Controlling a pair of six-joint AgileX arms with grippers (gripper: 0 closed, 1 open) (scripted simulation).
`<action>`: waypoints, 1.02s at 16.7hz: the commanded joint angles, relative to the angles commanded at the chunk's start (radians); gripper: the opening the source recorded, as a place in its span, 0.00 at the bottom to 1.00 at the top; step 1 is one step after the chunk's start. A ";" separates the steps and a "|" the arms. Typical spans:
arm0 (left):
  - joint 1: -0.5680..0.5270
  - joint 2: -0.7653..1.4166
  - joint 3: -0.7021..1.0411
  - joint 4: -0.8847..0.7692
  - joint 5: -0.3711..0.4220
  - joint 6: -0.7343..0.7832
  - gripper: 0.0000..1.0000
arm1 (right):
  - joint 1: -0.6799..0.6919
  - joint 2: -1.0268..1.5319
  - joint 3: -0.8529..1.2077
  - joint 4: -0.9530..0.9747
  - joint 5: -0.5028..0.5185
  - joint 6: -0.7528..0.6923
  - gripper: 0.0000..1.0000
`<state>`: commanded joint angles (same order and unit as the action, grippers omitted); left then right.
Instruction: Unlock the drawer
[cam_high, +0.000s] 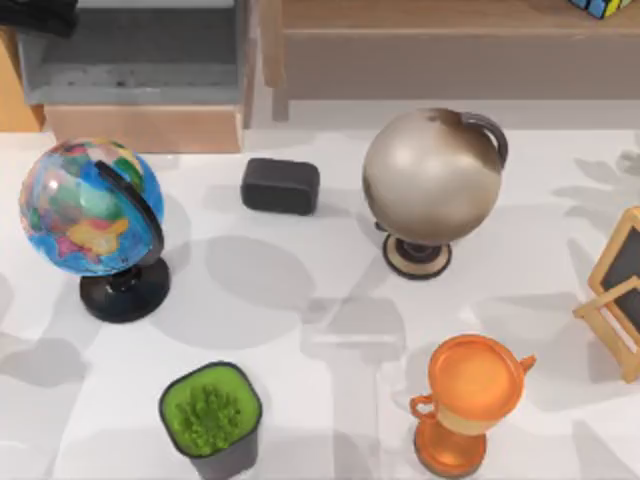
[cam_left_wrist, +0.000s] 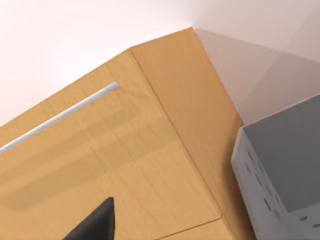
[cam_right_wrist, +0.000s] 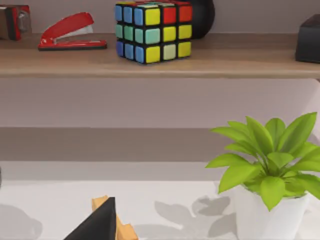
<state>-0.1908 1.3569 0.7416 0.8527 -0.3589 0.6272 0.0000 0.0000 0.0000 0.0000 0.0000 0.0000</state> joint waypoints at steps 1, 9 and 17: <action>0.040 0.050 0.020 0.028 0.037 0.052 1.00 | 0.000 0.000 0.000 0.000 0.000 0.000 1.00; 0.353 0.478 0.179 0.241 0.351 0.487 1.00 | 0.000 0.000 0.000 0.000 0.000 0.000 1.00; 0.594 0.887 0.338 0.320 0.787 0.919 1.00 | 0.000 0.000 0.000 0.000 0.000 0.000 1.00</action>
<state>0.4028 2.2439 1.0799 1.1728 0.4278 1.5465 0.0000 0.0000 0.0000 0.0000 0.0000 0.0000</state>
